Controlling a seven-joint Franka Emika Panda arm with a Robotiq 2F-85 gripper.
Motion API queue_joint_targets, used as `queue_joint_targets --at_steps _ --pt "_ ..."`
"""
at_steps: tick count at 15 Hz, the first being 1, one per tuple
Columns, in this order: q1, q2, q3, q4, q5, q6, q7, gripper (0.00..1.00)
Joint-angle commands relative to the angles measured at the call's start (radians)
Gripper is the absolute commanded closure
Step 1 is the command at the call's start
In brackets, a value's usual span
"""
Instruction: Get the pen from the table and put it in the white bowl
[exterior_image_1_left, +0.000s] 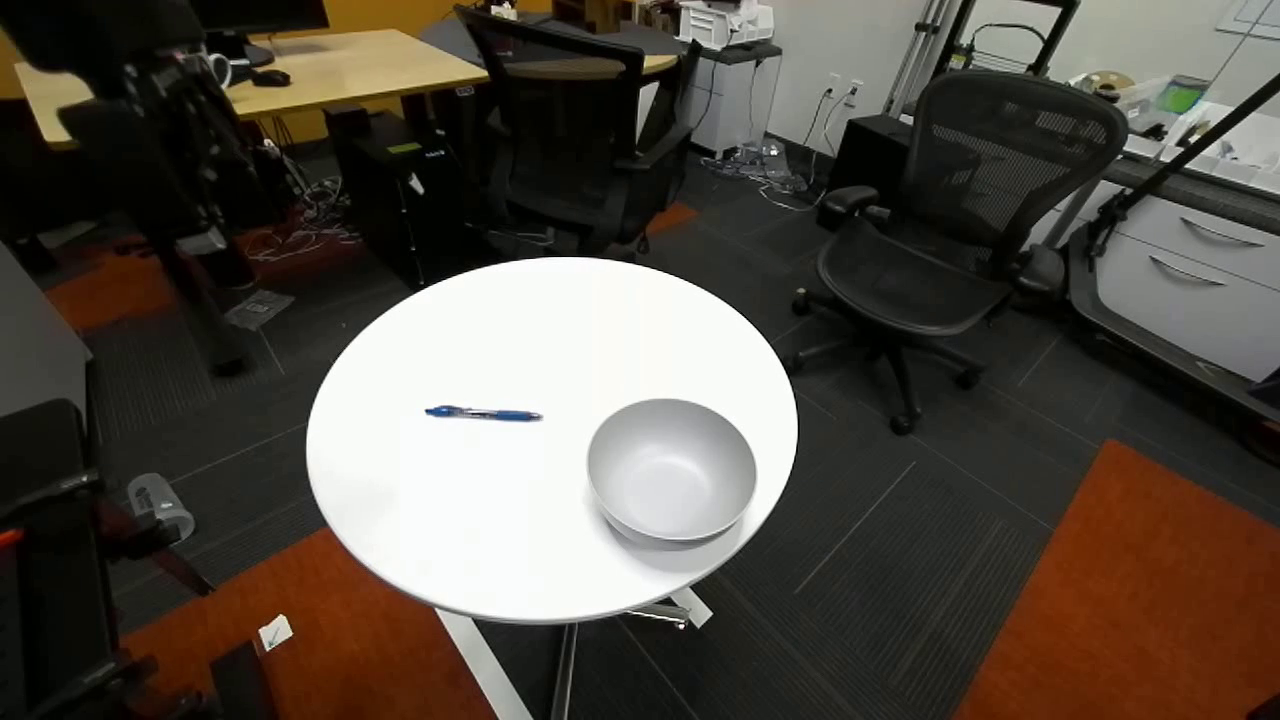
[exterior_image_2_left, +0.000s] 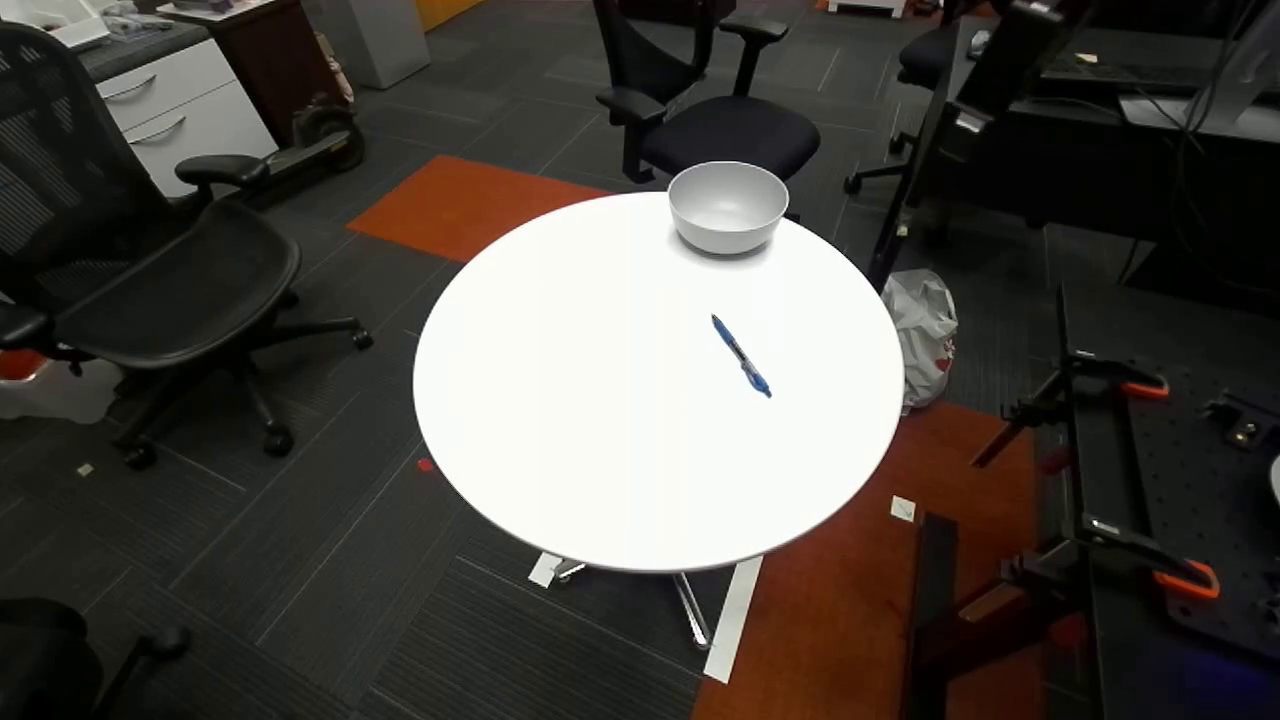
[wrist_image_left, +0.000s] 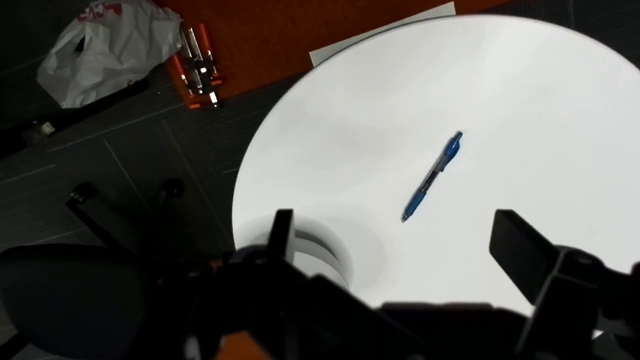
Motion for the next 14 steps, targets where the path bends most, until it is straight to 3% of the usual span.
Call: queue_joint_targets --at_steps 1,8,14 --pt "-0.022 0.216 0.033 0.113 -0.014 0.07 0.148 0.0" --pt "0.04 0.574 -0.017 0.295 -0.03 0.186 0.32 0.0" --pt "0.153 0.796 -0.114 0.433 -0.028 0.252 0.388 0.0"
